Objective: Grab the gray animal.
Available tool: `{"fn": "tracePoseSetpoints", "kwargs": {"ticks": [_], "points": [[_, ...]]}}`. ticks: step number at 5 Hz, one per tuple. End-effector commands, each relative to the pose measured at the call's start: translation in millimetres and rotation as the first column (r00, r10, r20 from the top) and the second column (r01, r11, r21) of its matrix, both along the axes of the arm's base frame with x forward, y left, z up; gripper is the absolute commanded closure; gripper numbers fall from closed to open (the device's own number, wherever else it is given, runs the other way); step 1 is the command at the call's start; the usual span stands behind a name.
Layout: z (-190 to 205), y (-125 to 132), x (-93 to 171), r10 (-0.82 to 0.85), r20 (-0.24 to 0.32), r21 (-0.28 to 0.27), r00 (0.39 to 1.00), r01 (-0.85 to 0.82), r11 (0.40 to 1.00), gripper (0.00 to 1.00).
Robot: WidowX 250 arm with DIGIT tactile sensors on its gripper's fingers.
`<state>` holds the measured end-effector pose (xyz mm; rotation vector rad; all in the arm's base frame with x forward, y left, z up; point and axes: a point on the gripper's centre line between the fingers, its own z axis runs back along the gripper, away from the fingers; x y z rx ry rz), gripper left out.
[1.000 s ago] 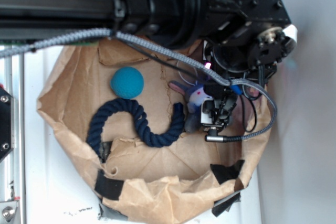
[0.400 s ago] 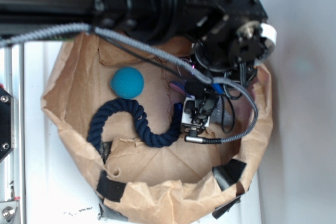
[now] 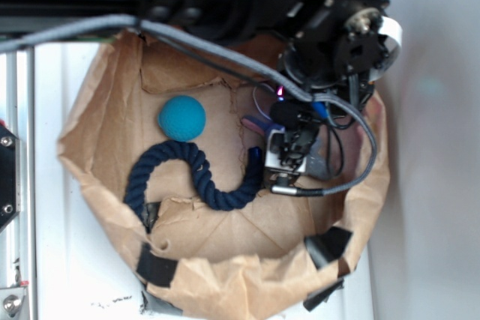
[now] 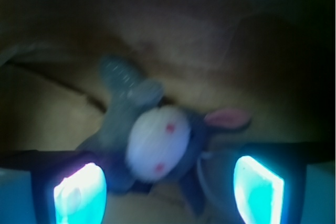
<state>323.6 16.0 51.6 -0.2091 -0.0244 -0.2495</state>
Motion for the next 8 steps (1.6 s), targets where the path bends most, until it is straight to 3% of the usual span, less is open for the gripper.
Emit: {"fn": "tracePoseSetpoints", "kwargs": {"ticks": [1,2,7,8], "points": [[-6.4,7.1,19.0,0.03,0.111,0.03,0.993,-0.033,0.999,0.0],[-12.7,3.6,19.3,0.046,0.107,0.042,0.993,-0.051,0.998,1.0],[0.1,1.5,17.9,0.071,0.101,0.016,0.992,-0.073,0.997,1.0],[23.8,9.7,8.5,0.057,0.04,0.025,0.998,-0.058,0.998,1.0]]}}
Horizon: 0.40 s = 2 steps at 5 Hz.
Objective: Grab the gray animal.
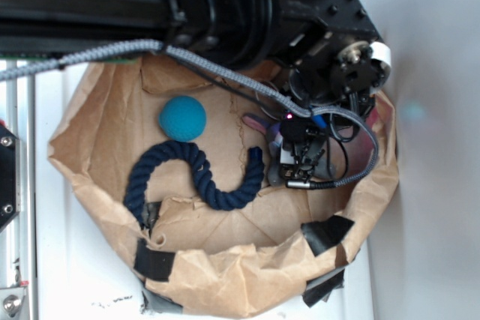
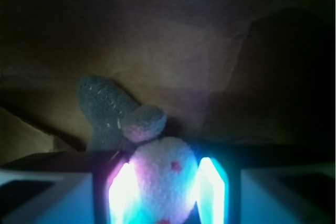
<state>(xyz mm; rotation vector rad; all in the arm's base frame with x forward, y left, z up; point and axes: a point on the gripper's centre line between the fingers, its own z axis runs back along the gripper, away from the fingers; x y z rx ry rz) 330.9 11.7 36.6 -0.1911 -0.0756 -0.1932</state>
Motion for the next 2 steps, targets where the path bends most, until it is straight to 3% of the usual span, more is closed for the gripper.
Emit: {"fn": "tracePoseSetpoints", "kwargs": {"ticks": [1,2], "points": [[64.0,30.8,-18.7,-0.07,-0.05,-0.009,0.996,0.07,0.997,1.0],[93.9,41.1,-31.0,-0.089,-0.049,-0.047,0.995,0.086,0.995,1.0]]}}
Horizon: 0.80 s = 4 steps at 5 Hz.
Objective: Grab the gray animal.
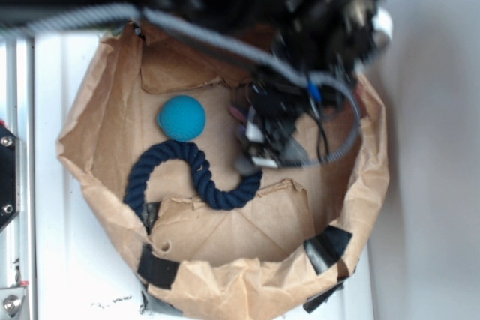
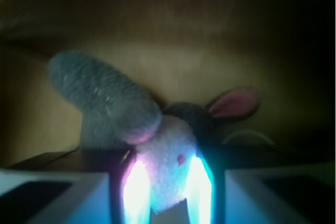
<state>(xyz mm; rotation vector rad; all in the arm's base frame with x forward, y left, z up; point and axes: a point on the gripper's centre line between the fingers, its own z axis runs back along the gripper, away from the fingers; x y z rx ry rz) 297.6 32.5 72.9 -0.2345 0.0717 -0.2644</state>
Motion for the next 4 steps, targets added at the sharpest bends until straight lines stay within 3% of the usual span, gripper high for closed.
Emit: {"fn": "tracePoseSetpoints", "kwargs": {"ticks": [1,4], "points": [[81.4,22.4,-3.4,-0.004,0.093,-0.045,0.996,0.008,0.999,1.0],[82.3,20.3,2.7,0.005,0.101,-0.057,0.995,0.001,0.998,1.0]]}}
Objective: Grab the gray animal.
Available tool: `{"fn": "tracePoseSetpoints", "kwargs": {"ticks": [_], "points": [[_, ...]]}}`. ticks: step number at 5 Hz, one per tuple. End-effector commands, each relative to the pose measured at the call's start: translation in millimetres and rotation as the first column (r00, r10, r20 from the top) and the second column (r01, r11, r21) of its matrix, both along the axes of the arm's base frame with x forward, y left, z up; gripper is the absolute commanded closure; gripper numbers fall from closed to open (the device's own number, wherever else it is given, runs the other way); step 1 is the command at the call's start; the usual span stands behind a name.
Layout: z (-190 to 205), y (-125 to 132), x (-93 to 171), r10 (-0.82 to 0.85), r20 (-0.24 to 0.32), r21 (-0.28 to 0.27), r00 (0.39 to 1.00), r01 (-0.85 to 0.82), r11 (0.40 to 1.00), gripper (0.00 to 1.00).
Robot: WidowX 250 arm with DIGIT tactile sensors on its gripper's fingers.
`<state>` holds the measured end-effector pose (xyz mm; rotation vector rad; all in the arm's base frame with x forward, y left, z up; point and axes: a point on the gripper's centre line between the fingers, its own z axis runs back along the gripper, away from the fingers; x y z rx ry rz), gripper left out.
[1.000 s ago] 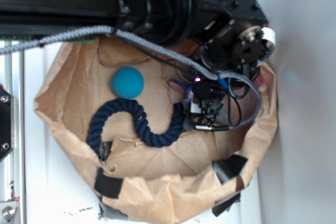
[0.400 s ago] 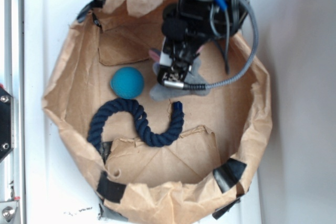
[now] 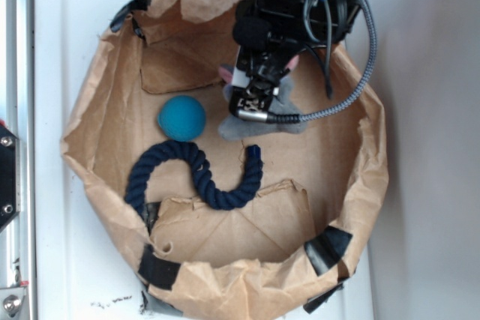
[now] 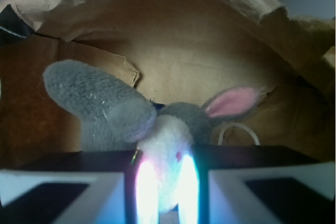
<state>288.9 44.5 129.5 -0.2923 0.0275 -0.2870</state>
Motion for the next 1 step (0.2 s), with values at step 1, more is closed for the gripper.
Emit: {"fn": "tracePoseSetpoints", "kwargs": {"ticks": [1], "points": [[19.5,5.6,13.0,0.028,0.097,0.025,0.995,-0.03,0.999,1.0]]}}
